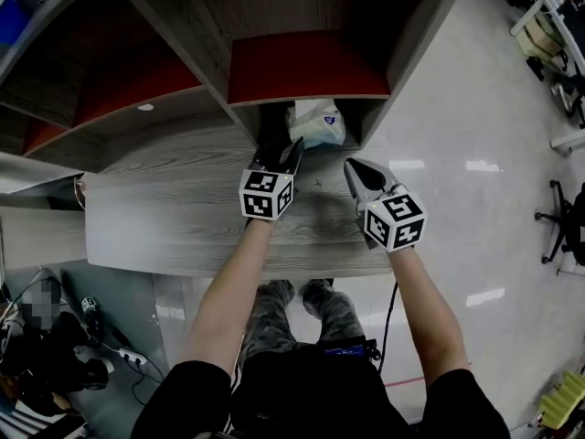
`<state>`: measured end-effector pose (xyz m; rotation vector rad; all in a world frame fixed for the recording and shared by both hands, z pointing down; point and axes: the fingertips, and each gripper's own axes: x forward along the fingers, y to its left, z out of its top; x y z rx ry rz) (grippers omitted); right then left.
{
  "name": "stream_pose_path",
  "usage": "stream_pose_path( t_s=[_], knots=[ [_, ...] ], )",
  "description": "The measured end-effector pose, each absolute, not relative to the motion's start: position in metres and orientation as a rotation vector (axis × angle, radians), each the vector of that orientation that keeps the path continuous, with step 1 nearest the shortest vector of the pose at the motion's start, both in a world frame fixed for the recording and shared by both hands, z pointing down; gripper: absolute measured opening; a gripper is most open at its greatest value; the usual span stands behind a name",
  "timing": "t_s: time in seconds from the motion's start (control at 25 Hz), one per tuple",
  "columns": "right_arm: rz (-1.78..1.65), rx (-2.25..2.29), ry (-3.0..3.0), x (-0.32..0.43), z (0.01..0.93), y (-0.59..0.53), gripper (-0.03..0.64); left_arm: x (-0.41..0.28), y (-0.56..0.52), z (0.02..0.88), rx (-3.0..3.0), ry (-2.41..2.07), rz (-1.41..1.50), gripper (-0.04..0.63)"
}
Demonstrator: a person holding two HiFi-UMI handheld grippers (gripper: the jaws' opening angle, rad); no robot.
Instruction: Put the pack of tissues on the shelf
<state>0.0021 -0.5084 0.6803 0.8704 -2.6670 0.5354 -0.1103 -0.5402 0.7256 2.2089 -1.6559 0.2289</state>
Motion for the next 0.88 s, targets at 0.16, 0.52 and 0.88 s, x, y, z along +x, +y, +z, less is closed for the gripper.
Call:
stream_pose_path(
  t_s=[0.16, 0.52, 0.88],
  knots=[
    [0.535, 0.865, -2.649, 0.003, 0.678, -0.504, 0.0, -0.111, -0.531, 0.723, 2.206, -1.629, 0.241, 0.141],
    [0.536, 0.867, -2.63, -0.001, 0.661, -0.495, 0.0, -0.119, -0.507, 0.697, 2.212, -1.608, 0.207, 0.139],
    [0.521, 0.88, -2.617, -0.004, 0.634, -0.487, 0.0, -0.139, -0.486, 0.652, 2.246, -1.601, 0.123, 0.003]
  ],
)
